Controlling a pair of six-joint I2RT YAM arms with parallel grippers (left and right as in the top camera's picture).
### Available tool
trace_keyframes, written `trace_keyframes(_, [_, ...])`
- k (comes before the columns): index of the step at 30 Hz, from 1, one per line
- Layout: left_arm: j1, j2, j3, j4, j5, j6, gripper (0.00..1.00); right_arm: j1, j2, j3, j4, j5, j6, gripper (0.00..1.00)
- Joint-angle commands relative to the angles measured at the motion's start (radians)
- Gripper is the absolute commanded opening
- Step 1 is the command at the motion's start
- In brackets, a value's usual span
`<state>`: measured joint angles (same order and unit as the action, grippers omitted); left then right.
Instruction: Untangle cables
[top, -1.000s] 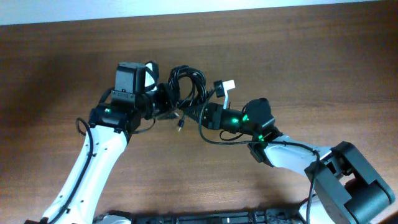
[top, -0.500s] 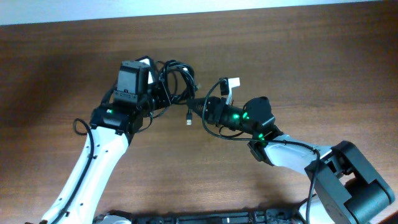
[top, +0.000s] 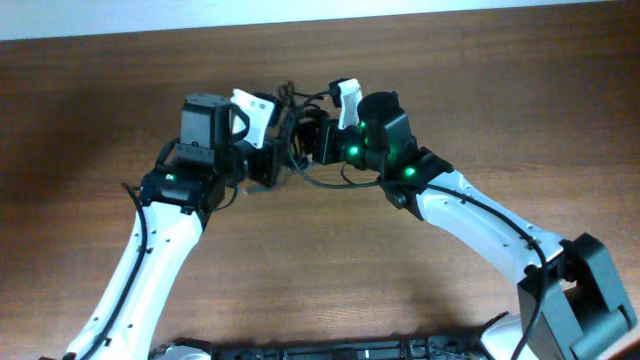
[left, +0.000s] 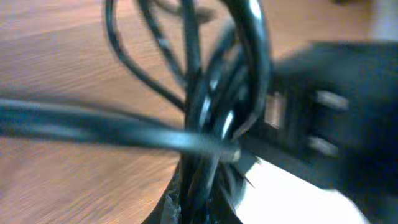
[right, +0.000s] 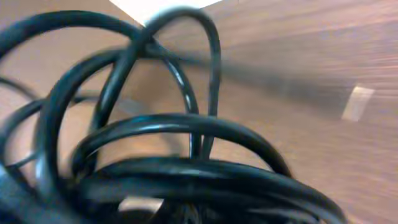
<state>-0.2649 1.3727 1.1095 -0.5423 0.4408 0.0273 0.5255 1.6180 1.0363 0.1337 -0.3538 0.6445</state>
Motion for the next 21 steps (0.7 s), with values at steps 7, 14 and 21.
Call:
trace_keyframes(7, [0.101,-0.001,-0.011,-0.038,-0.057,-0.149,0.0,-0.004,-0.267,0.04,-0.223,0.182,-0.053,0.99])
trace_keyframes(14, [0.147,0.0,-0.011,0.01,-0.037,-0.353,0.0,0.037,-0.198,0.034,-0.466,-0.109,-0.158,0.96])
trace_keyframes(21, [0.14,0.0,-0.011,0.007,-0.029,-0.379,0.0,0.224,-0.005,0.034,-0.346,0.208,-0.157,0.49])
